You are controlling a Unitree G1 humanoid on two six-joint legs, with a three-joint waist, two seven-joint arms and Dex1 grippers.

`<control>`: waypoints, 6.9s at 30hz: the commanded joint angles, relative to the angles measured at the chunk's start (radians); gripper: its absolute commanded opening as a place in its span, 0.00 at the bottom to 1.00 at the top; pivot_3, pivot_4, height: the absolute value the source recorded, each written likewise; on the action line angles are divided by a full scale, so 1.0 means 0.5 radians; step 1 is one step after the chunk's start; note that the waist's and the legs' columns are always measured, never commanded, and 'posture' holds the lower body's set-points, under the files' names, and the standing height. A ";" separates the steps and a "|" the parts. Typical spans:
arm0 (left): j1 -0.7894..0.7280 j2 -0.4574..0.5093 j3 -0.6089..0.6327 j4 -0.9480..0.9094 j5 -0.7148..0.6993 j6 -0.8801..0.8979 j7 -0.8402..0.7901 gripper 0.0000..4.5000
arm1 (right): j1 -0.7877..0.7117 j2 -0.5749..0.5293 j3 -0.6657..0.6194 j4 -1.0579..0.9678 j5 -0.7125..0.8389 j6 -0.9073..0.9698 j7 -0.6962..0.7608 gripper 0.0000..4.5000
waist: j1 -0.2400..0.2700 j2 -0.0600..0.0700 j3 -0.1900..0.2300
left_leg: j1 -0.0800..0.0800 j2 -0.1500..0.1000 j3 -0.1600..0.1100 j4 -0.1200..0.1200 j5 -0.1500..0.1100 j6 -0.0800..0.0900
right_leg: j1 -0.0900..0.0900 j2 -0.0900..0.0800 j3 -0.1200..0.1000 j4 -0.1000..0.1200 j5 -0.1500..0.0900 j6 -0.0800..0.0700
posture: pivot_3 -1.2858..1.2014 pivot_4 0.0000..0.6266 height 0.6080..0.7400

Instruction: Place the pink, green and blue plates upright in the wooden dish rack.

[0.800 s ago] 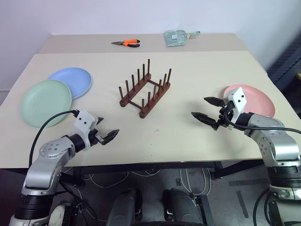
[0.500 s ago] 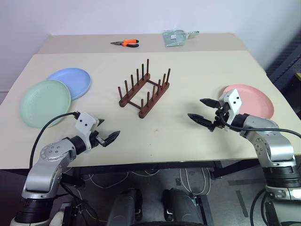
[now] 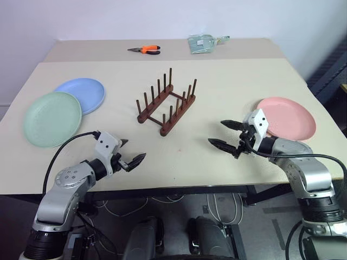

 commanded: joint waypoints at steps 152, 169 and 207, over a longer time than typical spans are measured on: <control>-0.636 -0.139 -0.447 0.171 0.145 -0.070 -0.364 0.37 | -1.115 -0.008 -0.718 0.794 0.879 0.629 -0.604 0.64 | -0.003 0.026 0.004 | -0.011 0.003 -0.005 0.025 -0.006 0.012 | 0.014 -0.018 -0.036 -0.017 0.012 0.012 | 0.52 0.24 1.00; -1.064 -0.272 1.002 0.588 0.372 0.100 1.540 0.91 | -0.904 -0.295 -0.107 -0.163 0.328 -0.025 -0.015 0.75 | -0.004 0.019 0.004 | -0.013 0.006 -0.004 0.028 -0.001 0.005 | 0.013 -0.012 -0.038 -0.015 0.014 0.019 | 0.52 0.24 1.00; -0.954 -0.949 0.762 -0.134 -0.392 0.183 1.562 0.00 | -0.660 0.033 0.581 -0.286 -0.491 -0.474 -0.025 0.99 | 0.043 -0.003 0.004 | -0.011 0.002 -0.005 0.033 -0.007 -0.002 | 0.018 -0.017 -0.039 -0.020 0.019 0.023 | 0.52 0.24 1.00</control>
